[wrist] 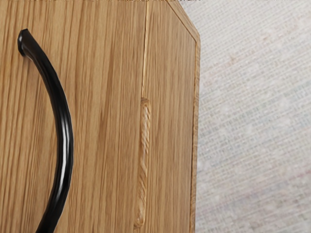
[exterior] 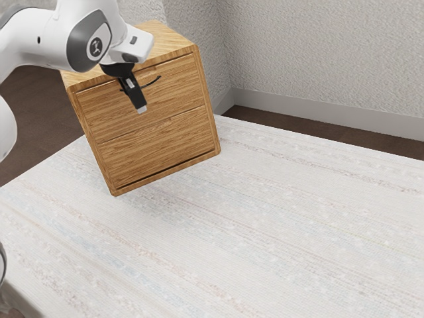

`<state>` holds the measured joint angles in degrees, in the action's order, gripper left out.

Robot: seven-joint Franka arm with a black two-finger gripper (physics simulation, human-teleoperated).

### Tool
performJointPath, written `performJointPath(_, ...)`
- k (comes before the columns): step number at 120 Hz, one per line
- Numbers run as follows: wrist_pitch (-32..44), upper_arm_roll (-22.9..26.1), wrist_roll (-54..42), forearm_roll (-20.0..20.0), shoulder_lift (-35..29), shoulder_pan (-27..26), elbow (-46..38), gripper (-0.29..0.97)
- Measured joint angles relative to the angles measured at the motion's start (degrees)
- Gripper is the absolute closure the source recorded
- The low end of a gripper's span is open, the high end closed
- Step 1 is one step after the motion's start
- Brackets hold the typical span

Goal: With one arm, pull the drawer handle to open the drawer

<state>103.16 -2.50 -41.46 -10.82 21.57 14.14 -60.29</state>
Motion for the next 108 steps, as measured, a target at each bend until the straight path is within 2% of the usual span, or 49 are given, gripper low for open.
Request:
performJointPath(95,0.09,1.14,0.07,-0.19,0.01,0.13,1.29,0.0)
performJointPath(108,0.06,4.09,0.04,-0.38,0.69,2.8,2.63,0.0)
